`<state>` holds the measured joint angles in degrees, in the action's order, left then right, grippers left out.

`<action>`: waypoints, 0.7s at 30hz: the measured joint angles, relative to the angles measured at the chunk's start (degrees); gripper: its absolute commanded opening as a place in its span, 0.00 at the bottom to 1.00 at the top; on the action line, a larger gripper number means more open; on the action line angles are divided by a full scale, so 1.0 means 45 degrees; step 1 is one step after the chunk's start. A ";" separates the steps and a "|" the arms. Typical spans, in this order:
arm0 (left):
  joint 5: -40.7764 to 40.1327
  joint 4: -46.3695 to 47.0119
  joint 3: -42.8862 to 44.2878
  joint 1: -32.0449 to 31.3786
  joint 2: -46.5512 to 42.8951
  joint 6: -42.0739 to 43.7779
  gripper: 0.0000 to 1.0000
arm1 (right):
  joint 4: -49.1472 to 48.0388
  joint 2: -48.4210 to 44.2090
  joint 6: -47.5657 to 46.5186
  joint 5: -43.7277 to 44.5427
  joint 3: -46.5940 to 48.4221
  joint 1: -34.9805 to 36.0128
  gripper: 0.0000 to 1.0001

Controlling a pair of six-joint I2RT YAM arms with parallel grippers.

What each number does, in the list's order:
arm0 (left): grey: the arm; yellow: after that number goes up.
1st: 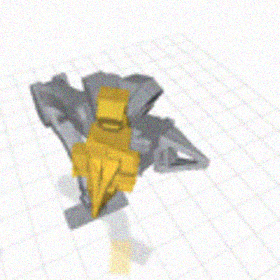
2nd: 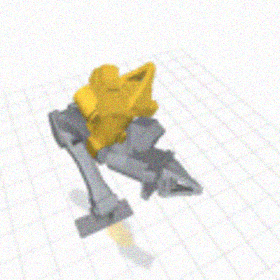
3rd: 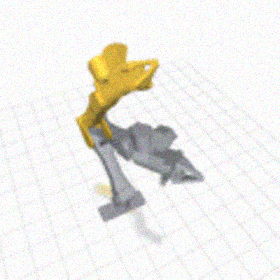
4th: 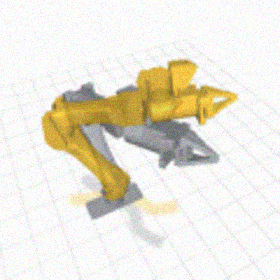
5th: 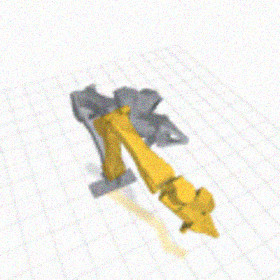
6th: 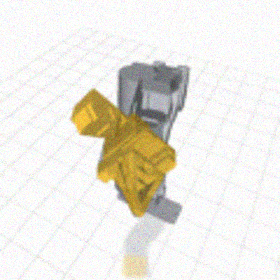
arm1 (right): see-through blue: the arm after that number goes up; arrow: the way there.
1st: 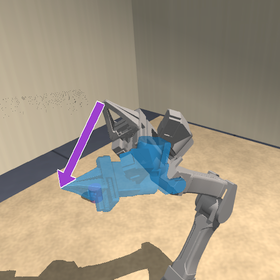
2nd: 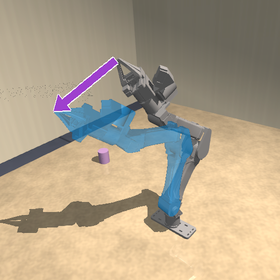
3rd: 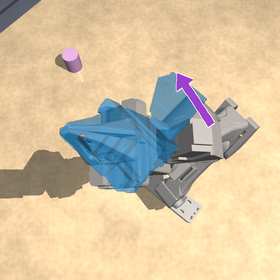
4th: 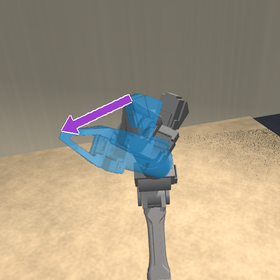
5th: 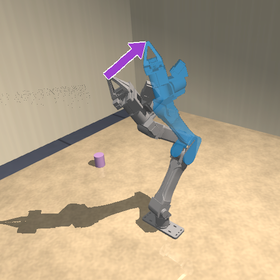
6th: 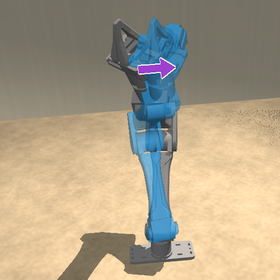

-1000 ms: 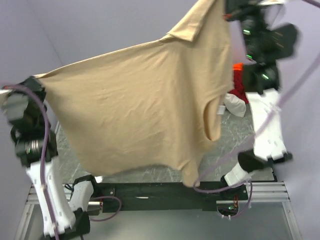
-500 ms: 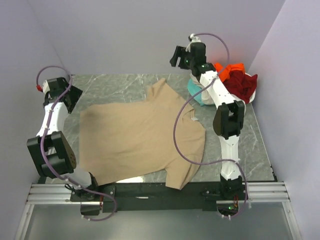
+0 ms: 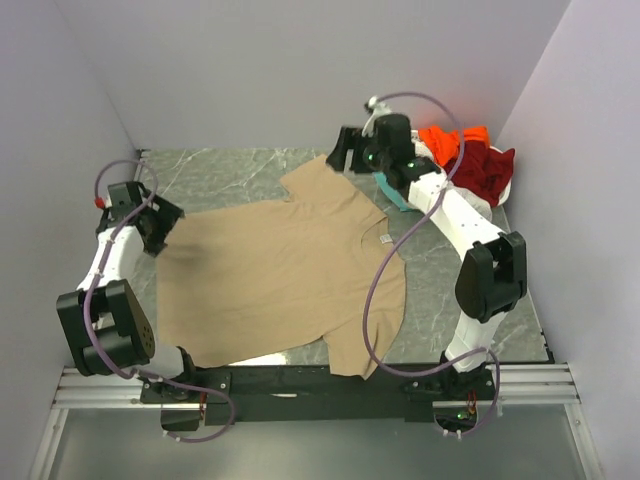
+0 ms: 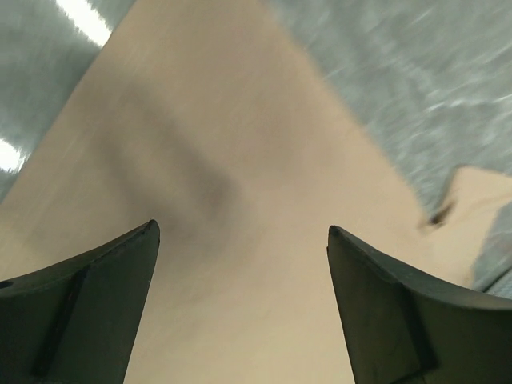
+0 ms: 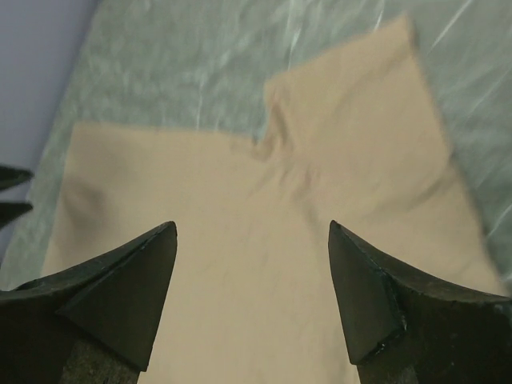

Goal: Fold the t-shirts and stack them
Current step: Flatten the tshirt out

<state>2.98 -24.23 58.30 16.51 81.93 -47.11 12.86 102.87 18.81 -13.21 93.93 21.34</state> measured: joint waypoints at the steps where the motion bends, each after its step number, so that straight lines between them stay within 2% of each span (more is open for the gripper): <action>1: 0.0053 -0.0180 -0.0335 0.0000 -0.0029 0.0039 0.92 | 0.0015 -0.0092 0.0049 -0.0155 -0.0529 0.0175 0.82; 9: 0.0685 -0.0369 -0.1724 0.0087 0.0049 0.0442 0.91 | 0.0680 -0.0073 0.0393 -0.1005 -0.4012 0.0418 0.79; 16: 0.1156 0.0355 -0.1948 0.0136 0.1739 0.0573 0.90 | 0.0865 0.0486 0.0398 -0.1098 -0.4299 0.0413 0.77; 21: 0.1515 0.0656 -0.1321 0.0204 0.2535 0.0670 0.90 | 0.1224 0.1613 0.0549 -0.0821 -0.4158 0.0374 0.75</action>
<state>9.80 -21.28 52.36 17.43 93.34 -44.10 18.37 110.13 21.28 -16.91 75.22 23.03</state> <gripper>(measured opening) 0.899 0.755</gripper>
